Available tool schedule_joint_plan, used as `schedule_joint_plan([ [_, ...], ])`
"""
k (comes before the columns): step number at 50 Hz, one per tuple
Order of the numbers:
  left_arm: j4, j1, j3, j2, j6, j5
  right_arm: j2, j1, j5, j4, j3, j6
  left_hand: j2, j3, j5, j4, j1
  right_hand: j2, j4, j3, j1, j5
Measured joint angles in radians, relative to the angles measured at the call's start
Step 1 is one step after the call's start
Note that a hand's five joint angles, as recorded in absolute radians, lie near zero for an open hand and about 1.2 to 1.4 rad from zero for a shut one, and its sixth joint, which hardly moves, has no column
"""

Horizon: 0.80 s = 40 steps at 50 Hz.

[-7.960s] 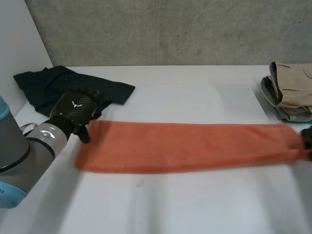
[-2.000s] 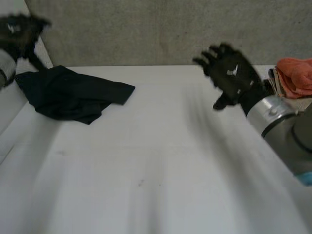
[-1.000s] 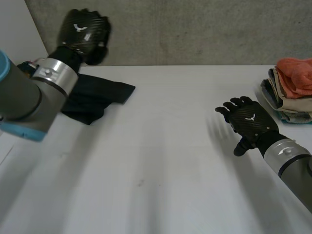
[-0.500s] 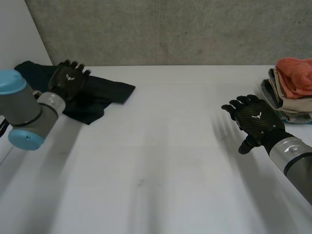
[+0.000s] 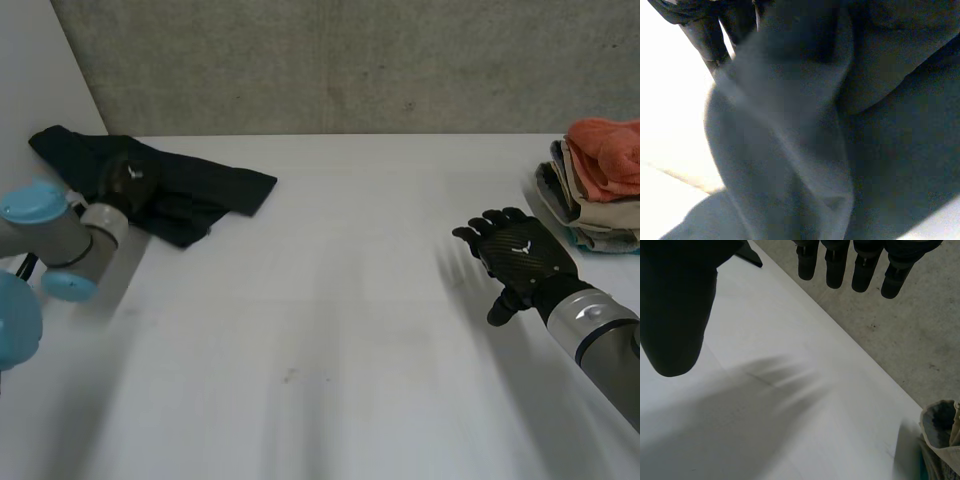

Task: Fold the laundry.

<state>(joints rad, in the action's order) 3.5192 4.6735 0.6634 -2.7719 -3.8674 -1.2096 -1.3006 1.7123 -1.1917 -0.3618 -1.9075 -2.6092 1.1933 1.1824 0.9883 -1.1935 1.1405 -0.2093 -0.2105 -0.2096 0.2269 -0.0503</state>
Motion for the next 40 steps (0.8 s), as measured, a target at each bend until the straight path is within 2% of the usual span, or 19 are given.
schedule_joint_plan([
  [3, 0.037, -0.020, 0.065, 0.085, 0.063, -0.049, 0.001, 0.000, 0.000, 0.001, 0.000, 0.000, 0.000, 0.000, 0.000, 0.000, 0.000, 0.000, 0.000, 0.000, 0.000, 0.000],
  [5, 0.088, -0.047, 0.171, 0.215, 0.140, -0.089, 0.000, 0.000, 0.000, 0.003, 0.000, 0.000, 0.001, 0.000, 0.000, 0.000, 0.000, 0.000, 0.000, 0.000, 0.000, 0.000],
  [7, 0.121, -0.072, 0.255, 0.315, 0.193, -0.107, -0.001, 0.000, 0.000, 0.004, 0.000, 0.000, 0.001, 0.000, 0.000, -0.001, 0.000, 0.000, 0.000, 0.000, 0.000, 0.000],
  [8, 0.121, -0.072, 0.255, 0.315, 0.193, -0.107, -0.001, 0.000, 0.000, 0.004, 0.000, 0.000, 0.001, 0.000, 0.000, -0.001, 0.000, 0.000, 0.000, 0.000, 0.000, 0.000],
  [11, 0.169, -0.159, 0.452, 0.556, 0.311, -0.126, -0.008, -0.001, 0.000, 0.007, -0.001, 0.000, 0.002, 0.003, 0.000, -0.001, 0.000, 0.000, 0.000, 0.000, 0.000, 0.000],
  [13, 0.171, -0.181, 0.489, 0.600, 0.332, -0.127, -0.010, -0.001, -0.001, 0.008, -0.001, 0.000, 0.003, 0.004, 0.002, -0.001, 0.000, 0.000, 0.000, 0.000, 0.000, 0.000],
  [15, 0.162, -0.261, 0.604, 0.738, 0.397, -0.127, -0.024, -0.003, -0.002, 0.009, -0.001, -0.003, 0.004, 0.006, 0.006, -0.005, 0.000, 0.000, 0.000, 0.000, 0.000, 0.000],
  [20, 0.116, -0.408, 0.745, 0.890, 0.470, -0.126, -0.058, -0.009, -0.018, 0.011, -0.002, -0.010, 0.004, 0.009, 0.006, -0.005, 0.000, 0.000, 0.000, 0.000, 0.000, 0.000],
  [26, 0.080, -0.570, 0.836, 0.882, 0.492, -0.134, -0.106, -0.021, -0.078, 0.015, 0.000, -0.018, 0.004, 0.009, 0.006, -0.005, 0.000, 0.000, 0.000, 0.000, 0.000, 0.000],
  [29, 0.074, -0.603, 0.844, 0.845, 0.491, -0.135, -0.115, -0.022, -0.093, 0.017, 0.001, -0.018, 0.004, 0.009, 0.006, -0.005, 0.000, 0.000, 0.000, 0.000, 0.000, 0.000],
  [31, 0.051, -0.664, 0.834, 0.741, 0.484, -0.141, -0.125, -0.024, -0.110, 0.019, 0.002, -0.019, -0.400, -0.386, -0.371, 0.400, -0.406, 0.000, 0.000, 0.000, 0.000, 0.000],
  [33, 0.024, -0.688, 0.818, 0.691, 0.475, -0.151, -0.127, -0.024, -0.114, 0.022, 0.002, -0.019, -0.556, -0.541, -0.524, 0.552, -0.524, 0.000, 0.000, 0.000, 0.000, 0.000],
  [36, -0.032, -0.708, 0.788, 0.650, 0.459, -0.178, -0.127, -0.024, -0.115, 0.030, 0.003, -0.019, -0.659, -0.649, -0.646, 0.668, -0.622, 0.000, 0.000, 0.000, 0.000, 0.000],
  [40, -0.092, -0.710, 0.767, 0.693, 0.448, -0.226, -0.135, -0.024, -0.115, 0.047, 0.004, -0.019, -0.755, -0.742, -0.744, 0.769, -0.707, 0.000, 0.000, 0.000, 0.000, 0.000],
])
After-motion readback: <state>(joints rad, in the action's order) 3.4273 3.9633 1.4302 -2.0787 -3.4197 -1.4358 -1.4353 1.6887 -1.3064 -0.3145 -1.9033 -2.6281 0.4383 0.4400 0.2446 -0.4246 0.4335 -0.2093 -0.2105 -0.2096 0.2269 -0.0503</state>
